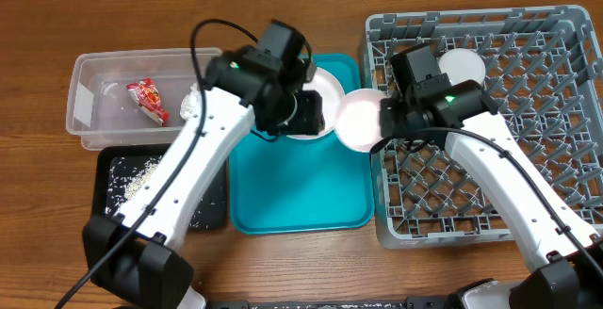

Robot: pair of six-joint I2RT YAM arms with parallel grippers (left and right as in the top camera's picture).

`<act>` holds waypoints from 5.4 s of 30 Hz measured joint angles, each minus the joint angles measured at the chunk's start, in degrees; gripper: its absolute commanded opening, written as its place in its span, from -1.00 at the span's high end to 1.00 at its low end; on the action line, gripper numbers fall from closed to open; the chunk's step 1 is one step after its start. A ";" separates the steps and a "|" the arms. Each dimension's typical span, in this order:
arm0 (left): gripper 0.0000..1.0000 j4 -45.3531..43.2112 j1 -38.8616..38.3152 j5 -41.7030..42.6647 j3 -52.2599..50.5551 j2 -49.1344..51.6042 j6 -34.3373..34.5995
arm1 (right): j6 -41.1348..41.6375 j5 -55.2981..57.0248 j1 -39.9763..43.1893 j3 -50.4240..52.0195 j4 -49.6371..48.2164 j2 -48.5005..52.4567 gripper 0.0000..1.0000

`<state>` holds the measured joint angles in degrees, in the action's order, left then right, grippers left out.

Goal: Sort waste into correct bins and load items into the dishwasher
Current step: 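Open the left gripper, leaving the pink bowl in the right gripper, then carry the pink bowl with the right gripper over the gray rack, then move the bowl to the rack's right side and tip it downward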

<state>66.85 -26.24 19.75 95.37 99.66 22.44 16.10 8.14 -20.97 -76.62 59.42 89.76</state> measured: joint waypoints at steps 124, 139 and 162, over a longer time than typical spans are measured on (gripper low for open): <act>-1.00 2.86 9.16 -4.61 1.42 0.00 -4.68 | -13.62 71.56 8.96 3.89 2.32 12.09 0.92; -1.00 3.06 9.25 -4.83 1.42 0.00 -4.68 | -18.82 70.53 8.44 4.04 1.33 12.70 0.92; -1.00 3.45 9.25 -5.03 1.42 0.00 -4.90 | -19.26 59.47 5.01 4.04 4.57 12.70 -0.05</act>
<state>70.30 -16.99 14.72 96.79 99.66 17.54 -3.16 67.61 -15.97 -72.58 63.99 102.45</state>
